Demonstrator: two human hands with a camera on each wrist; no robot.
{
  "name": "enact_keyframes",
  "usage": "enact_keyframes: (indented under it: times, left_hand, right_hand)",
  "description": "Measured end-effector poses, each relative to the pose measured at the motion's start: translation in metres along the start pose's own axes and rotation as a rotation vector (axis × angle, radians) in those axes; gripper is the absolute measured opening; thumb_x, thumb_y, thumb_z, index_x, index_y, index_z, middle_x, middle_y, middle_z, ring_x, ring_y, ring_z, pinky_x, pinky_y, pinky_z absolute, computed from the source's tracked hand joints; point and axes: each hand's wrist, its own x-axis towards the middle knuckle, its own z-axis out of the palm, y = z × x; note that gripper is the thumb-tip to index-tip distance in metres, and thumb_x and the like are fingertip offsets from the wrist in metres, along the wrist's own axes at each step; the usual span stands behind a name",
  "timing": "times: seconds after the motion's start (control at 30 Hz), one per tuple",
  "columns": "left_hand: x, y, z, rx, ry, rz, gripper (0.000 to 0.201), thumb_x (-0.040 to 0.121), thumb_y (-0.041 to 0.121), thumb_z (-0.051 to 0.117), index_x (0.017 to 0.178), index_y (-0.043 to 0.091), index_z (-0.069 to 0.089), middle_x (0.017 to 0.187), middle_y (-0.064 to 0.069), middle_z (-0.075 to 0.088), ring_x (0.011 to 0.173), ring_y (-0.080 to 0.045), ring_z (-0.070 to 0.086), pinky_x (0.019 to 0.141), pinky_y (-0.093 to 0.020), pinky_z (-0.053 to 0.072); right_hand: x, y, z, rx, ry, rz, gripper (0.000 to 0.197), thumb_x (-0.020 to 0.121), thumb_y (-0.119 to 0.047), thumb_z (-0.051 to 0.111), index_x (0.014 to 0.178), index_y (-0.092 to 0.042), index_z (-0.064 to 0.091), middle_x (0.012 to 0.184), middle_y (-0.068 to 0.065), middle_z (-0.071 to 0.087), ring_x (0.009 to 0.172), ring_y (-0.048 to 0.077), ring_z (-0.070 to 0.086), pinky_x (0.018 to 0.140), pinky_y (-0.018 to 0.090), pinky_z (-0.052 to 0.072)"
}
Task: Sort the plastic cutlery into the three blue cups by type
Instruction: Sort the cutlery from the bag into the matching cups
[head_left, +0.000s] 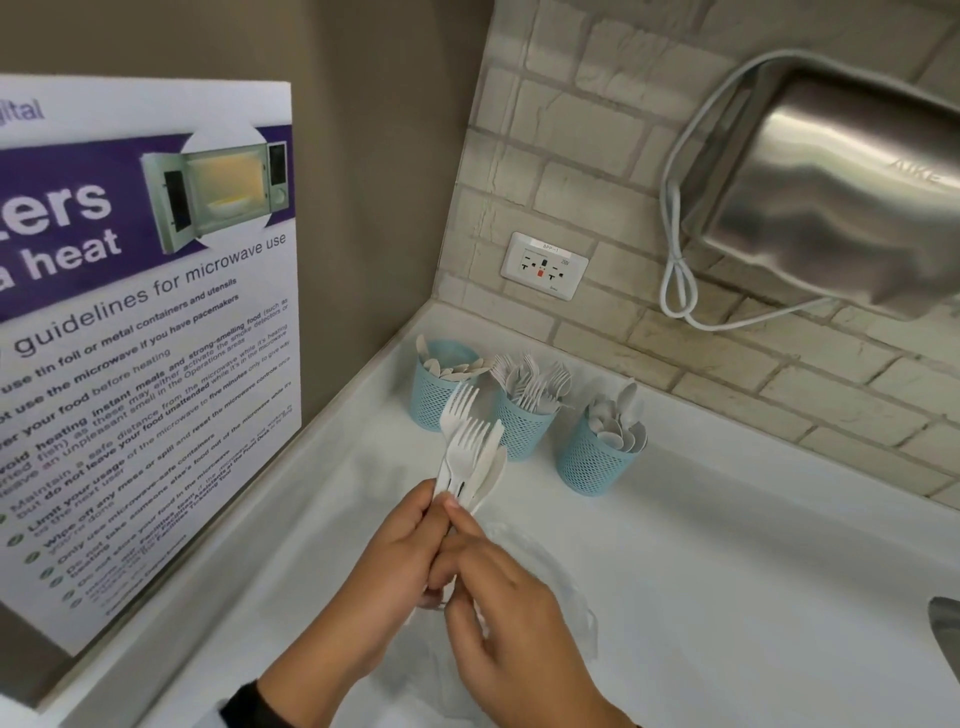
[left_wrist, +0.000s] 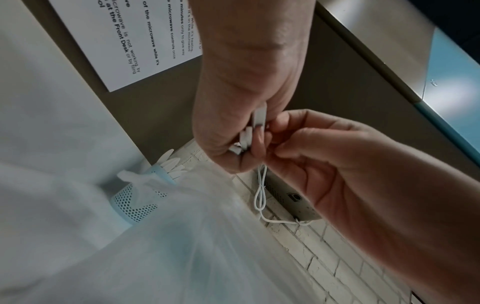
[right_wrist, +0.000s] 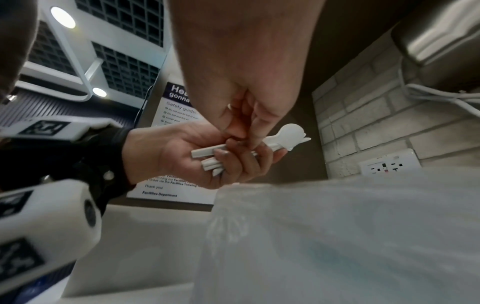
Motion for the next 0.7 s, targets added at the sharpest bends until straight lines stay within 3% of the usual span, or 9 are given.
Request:
enact_keyframes:
  times: [0.1,0.17,0.27,0.33,0.4,0.47,0.5,0.6,0.7]
  left_hand:
    - [-0.002,0.006,0.001,-0.022,-0.007,-0.002,0.024,0.1,0.027,0.041,0.086,0.008,0.046,0.057,-0.002,0.03,0.044,-0.011,0.023,0.041,-0.019,0.018]
    - [-0.001,0.007,0.001,0.02,-0.007,0.031,0.028,0.099,0.032,0.041,0.091,0.005,0.046,0.063,-0.005,0.034,0.043,-0.011,0.024,0.041,-0.019,0.017]
    - [0.0,0.005,0.0,0.097,-0.02,0.071,0.025,0.097,0.036,0.043,0.087,0.018,0.056,0.066,-0.002,0.041,0.042,-0.011,0.027,0.04,-0.019,0.02]
    - [0.0,0.004,0.001,0.137,-0.054,0.103,0.023,0.097,0.035,0.045,0.08,0.027,0.059,0.063,0.001,0.046,0.044,-0.012,0.03,0.04,-0.019,0.023]
    - [-0.002,0.002,0.002,0.196,-0.088,0.135,0.024,0.096,0.034,0.047,0.076,0.029,0.059,0.06,0.003,0.049,0.045,-0.013,0.034,0.041,-0.019,0.027]
    - [-0.004,0.002,0.004,0.248,-0.114,0.144,0.019,0.096,0.034,0.049,0.086,0.026,0.063,0.059,0.005,0.052,0.045,-0.01,0.038,0.042,-0.018,0.031]
    - [-0.004,0.001,0.003,0.269,-0.122,0.147,0.018,0.095,0.034,0.049,0.093,0.024,0.064,0.059,0.006,0.054,0.044,-0.007,0.04,0.042,-0.017,0.032]
    - [-0.003,0.001,0.0,0.326,-0.149,0.166,0.018,0.094,0.038,0.049,0.1,0.027,0.063,0.059,0.007,0.054,0.045,-0.004,0.042,0.045,-0.015,0.034]
    - [-0.002,0.002,-0.003,0.361,-0.164,0.167,0.017,0.094,0.038,0.05,0.101,0.03,0.063,0.059,0.008,0.053,0.047,-0.002,0.043,0.046,-0.014,0.035]
  right_hand:
    - [0.004,-0.006,-0.009,0.188,0.111,0.088,0.025,0.081,-0.004,0.046,0.09,-0.022,0.061,0.115,-0.01,0.068,0.121,0.006,0.057,0.082,0.012,0.05]
    - [0.007,-0.008,-0.014,0.27,0.215,0.148,0.029,0.085,-0.004,0.047,0.093,-0.028,0.062,0.11,-0.008,0.068,0.108,0.011,0.065,0.079,0.021,0.055]
    - [0.016,-0.002,-0.023,0.194,0.353,0.221,0.028,0.088,-0.011,0.058,0.106,-0.033,0.059,0.112,-0.009,0.056,0.112,0.015,0.058,0.083,0.026,0.053]
    - [0.023,0.006,-0.028,0.134,0.345,0.308,0.038,0.088,-0.029,0.066,0.121,-0.039,0.05,0.121,-0.014,0.043,0.122,0.006,0.046,0.095,0.015,0.042]
    - [0.029,0.015,-0.032,0.125,0.258,0.425,0.061,0.079,-0.048,0.068,0.132,-0.042,0.039,0.123,-0.016,0.034,0.124,-0.007,0.035,0.096,0.002,0.029]
    - [0.036,0.022,-0.035,0.103,0.17,0.474,0.07,0.068,-0.063,0.072,0.128,-0.045,0.04,0.121,-0.017,0.034,0.121,-0.006,0.035,0.094,0.0,0.027]
    - [0.038,0.025,-0.038,0.088,0.15,0.47,0.064,0.063,-0.066,0.073,0.118,-0.045,0.047,0.119,-0.018,0.039,0.118,-0.001,0.039,0.094,0.005,0.03]
    - [0.046,0.027,-0.048,0.263,0.147,0.495,0.043,0.061,-0.051,0.083,0.096,-0.032,0.066,0.103,-0.011,0.061,0.1,0.008,0.058,0.088,0.023,0.044]
    - [0.05,0.024,-0.056,0.538,0.099,0.532,0.034,0.069,-0.031,0.079,0.097,-0.016,0.068,0.093,0.004,0.071,0.085,0.011,0.064,0.078,0.029,0.051]
